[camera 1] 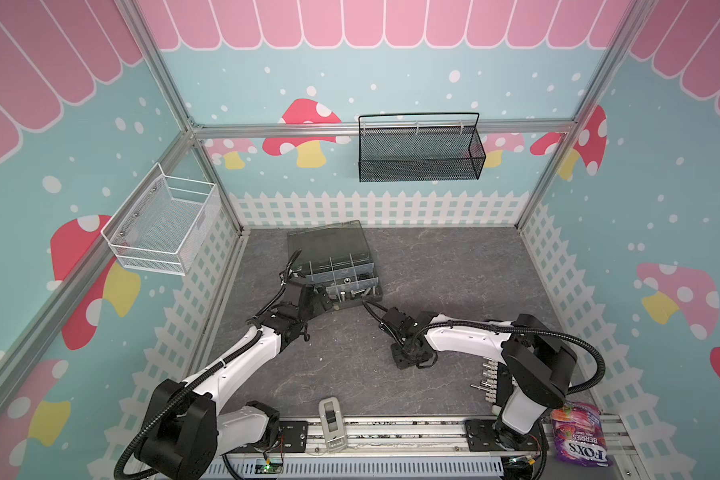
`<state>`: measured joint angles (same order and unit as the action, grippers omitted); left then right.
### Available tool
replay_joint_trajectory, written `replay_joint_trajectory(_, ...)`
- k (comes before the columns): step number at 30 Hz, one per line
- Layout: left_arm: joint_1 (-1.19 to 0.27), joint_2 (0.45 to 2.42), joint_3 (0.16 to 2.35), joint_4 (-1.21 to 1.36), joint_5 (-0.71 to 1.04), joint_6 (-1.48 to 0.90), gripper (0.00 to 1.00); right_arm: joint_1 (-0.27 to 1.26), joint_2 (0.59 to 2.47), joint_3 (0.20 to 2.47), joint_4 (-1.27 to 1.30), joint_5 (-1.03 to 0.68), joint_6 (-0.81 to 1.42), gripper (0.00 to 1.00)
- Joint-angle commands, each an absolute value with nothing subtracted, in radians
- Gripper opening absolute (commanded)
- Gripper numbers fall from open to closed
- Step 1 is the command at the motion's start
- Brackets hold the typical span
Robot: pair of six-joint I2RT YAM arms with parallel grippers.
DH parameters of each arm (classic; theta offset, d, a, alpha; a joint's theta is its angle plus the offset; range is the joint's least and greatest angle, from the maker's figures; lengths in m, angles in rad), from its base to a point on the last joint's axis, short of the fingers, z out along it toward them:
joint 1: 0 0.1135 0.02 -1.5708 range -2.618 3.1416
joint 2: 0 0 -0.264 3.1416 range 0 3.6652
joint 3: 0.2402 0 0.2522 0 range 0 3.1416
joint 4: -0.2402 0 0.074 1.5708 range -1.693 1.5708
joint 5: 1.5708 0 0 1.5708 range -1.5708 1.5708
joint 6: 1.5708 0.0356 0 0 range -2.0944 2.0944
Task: Sort the screws and nuts into containers
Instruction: 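Lower the right gripper onto the small silver nut and close it, then carry the small silver nut with the right gripper over the organizer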
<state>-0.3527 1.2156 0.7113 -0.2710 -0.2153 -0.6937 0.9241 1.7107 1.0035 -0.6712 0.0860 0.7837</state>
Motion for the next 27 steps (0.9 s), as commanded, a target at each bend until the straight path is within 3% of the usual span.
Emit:
replay_joint_trajectory(1, -0.342, 1.207, 0.698, -0.261, -0.207, -0.713, 1.00, 0.927, 1.737, 0.997, -0.730, 0.145, 0.813, 0.43)
replay_joint_trajectory(27, -0.335, 1.199, 0.686, -0.258, -0.210, -0.713, 1.00, 0.927, 1.724, 1.037, -0.655, 0.093, 0.777, 0.11)
